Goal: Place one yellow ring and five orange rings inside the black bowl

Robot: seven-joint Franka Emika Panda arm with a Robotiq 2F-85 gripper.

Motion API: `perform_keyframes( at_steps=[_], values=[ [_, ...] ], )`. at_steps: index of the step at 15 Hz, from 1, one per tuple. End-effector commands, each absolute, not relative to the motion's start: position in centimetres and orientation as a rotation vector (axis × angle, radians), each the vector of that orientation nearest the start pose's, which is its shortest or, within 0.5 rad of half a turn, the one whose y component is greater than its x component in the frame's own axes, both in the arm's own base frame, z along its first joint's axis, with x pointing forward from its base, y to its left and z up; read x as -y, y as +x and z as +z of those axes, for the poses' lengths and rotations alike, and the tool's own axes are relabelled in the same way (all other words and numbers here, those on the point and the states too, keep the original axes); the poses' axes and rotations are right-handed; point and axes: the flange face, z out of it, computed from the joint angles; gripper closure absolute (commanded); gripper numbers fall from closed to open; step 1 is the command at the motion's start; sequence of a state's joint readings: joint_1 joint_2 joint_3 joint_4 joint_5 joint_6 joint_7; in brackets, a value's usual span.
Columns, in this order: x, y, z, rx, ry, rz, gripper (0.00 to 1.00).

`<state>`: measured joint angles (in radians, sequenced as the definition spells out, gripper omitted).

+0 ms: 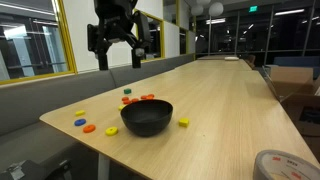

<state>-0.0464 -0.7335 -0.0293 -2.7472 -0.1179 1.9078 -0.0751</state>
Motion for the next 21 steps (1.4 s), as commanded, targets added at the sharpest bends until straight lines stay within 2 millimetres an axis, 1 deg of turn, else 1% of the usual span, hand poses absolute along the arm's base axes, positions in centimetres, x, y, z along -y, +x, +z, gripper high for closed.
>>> perform_keyframes(
  at_steps=[1,5,6,8,11,13,17,19,21],
  values=[
    [3.1,30.7,41.9,0.085,-3.217,0.178,0.0],
    [3.1,30.7,41.9,0.084,-3.218,0.174,0.0],
    [2.7,31.0,41.8,0.094,-3.218,0.161,0.0],
    [1.2,32.0,41.0,0.101,-3.225,0.154,0.0],
    [-1.6,34.1,40.7,0.086,-3.243,0.05,0.0],
    [-4.0,36.0,40.5,0.094,-3.248,-0.027,0.0],
    [-9.1,39.2,39.6,0.173,-3.239,-0.13,0.0],
    [-11.1,40.7,39.1,0.204,-3.212,-0.174,0.0],
    [-12.5,41.9,38.2,0.221,-3.178,-0.19,0.0]
  ],
)
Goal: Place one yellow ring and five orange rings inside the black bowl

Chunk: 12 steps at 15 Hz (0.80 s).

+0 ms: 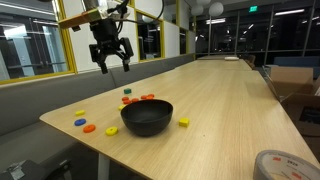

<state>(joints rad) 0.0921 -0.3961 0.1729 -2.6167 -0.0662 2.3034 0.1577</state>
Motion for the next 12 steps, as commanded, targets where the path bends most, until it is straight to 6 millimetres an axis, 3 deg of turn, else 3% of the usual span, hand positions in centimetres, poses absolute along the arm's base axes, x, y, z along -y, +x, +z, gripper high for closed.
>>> perform_keyframes(
  at_steps=[1,12],
  values=[
    [-13.0,42.5,37.7,0.223,-3.162,-0.192,0.0],
    [-16.4,46.6,27.7,0.164,-3.087,-0.098,0.0]
  ],
)
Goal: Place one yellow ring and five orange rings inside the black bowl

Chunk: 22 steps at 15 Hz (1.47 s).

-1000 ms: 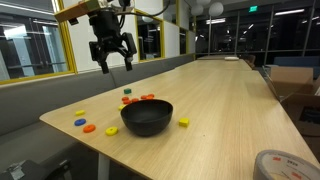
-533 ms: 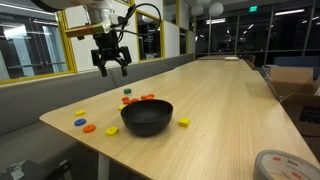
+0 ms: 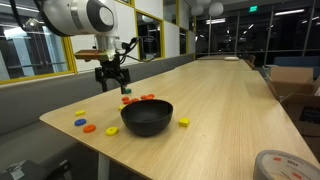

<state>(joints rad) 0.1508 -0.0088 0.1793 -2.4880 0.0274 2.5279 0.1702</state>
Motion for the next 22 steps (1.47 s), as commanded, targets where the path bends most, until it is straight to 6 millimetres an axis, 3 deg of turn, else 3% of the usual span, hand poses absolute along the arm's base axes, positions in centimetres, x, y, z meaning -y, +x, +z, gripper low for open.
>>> perform_keyframes(
  at_steps=[1,8,22],
  values=[
    [-16.5,46.8,26.9,0.147,-3.085,-0.107,0.0],
    [-17.2,47.6,22.9,0.041,-3.132,-0.121,0.0],
    [-17.7,48.3,21.9,-0.106,-3.164,-0.144,0.0]
  ],
)
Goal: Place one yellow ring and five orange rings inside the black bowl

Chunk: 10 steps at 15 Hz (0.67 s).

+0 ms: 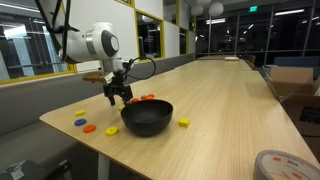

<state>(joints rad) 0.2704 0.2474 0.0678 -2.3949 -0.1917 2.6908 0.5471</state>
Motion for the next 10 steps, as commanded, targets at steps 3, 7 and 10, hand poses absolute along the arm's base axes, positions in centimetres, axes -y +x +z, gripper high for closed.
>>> perform_keyframes(
  at_steps=[3,7,10],
  values=[
    [-17.44,48.43,21.69,-0.12,-3.161,-0.142,0.25],
    [-17.18,48.6,21.67,-0.137,-3.155,-0.143,0.51],
    [-16.99,48.93,22.03,-0.15,-3.148,-0.148,0.73]
  ],
)
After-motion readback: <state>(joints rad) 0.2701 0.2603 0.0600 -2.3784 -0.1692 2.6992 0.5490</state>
